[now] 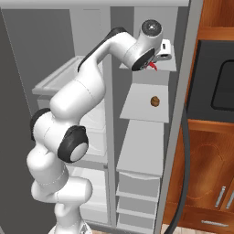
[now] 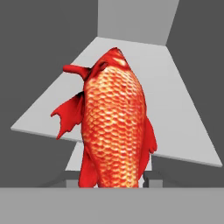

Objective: There's a fish in the fridge that needs to be moved to the freezer for freezing. Pick up the fish from the fridge, place it on any shelf in the freezer, and close the fridge and freezer doors when done.

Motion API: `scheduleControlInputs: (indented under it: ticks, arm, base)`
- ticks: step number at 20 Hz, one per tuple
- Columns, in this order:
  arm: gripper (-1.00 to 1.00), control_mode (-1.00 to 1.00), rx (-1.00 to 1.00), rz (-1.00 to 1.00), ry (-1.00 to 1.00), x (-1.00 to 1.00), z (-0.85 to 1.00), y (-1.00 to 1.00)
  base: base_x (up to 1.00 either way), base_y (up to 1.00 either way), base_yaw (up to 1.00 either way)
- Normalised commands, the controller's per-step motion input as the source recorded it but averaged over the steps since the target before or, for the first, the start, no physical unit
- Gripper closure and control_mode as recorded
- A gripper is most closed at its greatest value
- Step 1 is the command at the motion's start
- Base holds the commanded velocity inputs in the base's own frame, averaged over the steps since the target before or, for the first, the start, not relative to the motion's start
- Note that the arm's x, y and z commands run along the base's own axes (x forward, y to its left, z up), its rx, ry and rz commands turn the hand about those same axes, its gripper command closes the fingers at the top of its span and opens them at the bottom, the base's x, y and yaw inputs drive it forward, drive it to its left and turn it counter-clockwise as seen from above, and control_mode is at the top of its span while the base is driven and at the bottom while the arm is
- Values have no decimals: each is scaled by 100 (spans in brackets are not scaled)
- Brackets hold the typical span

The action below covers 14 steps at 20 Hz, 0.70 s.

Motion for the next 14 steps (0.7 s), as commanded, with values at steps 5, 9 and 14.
scheduleControlInputs:
  ticks: [5, 9, 14]
  arm:
    - [100, -100, 0, 1, 5, 43, -5, -5]
    - [100, -100, 0, 8, 0, 20, -8, -14]
    - [100, -100, 0, 9, 0, 7, -10, -22]
  base:
    - [0, 0, 0]
    - [0, 0, 0]
    - [0, 0, 0]
